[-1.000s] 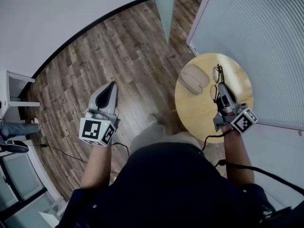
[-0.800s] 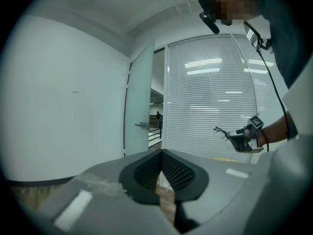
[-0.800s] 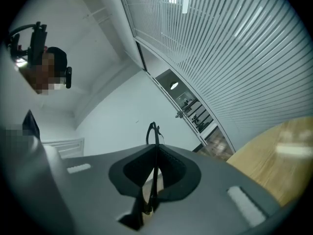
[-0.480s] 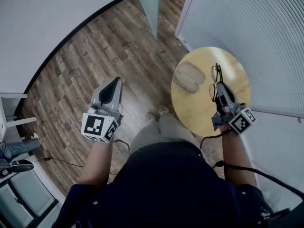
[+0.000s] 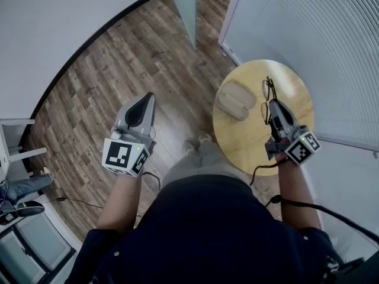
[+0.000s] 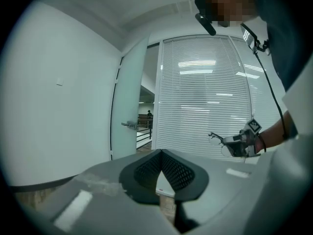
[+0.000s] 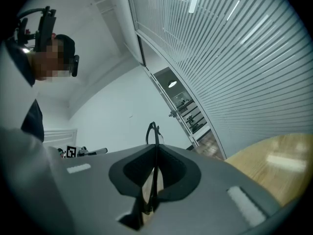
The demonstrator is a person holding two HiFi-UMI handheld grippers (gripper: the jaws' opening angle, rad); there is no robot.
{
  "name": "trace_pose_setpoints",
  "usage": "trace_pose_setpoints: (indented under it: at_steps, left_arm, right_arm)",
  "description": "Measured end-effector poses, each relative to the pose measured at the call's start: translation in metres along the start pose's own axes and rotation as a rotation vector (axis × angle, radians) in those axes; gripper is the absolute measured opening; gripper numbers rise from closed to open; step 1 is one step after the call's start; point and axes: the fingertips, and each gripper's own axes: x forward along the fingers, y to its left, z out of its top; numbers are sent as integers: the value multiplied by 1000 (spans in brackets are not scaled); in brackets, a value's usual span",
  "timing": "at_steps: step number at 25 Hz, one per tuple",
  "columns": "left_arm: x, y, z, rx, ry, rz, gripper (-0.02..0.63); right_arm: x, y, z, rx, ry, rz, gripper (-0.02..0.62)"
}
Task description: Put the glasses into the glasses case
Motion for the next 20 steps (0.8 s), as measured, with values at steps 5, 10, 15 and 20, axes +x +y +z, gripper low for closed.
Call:
trace_pose_setpoints:
  at_steps: [5,10,15,20]
  left_arm:
    - [6,-4,-2,2,10,-19,5]
    - [12,-2,1,6,11,-10,5]
    - [17,-4,-5,7,41,-12,5]
    - [25,-2,-23,28,69,-12,5]
  right_arm:
    - [2,2,-1,-22,15,0,26]
    - [4,2,-3,-13,33,1,26]
    - [6,-5,-13,7,47,0,26]
    - [15,-21,-35,-10,65,0,26]
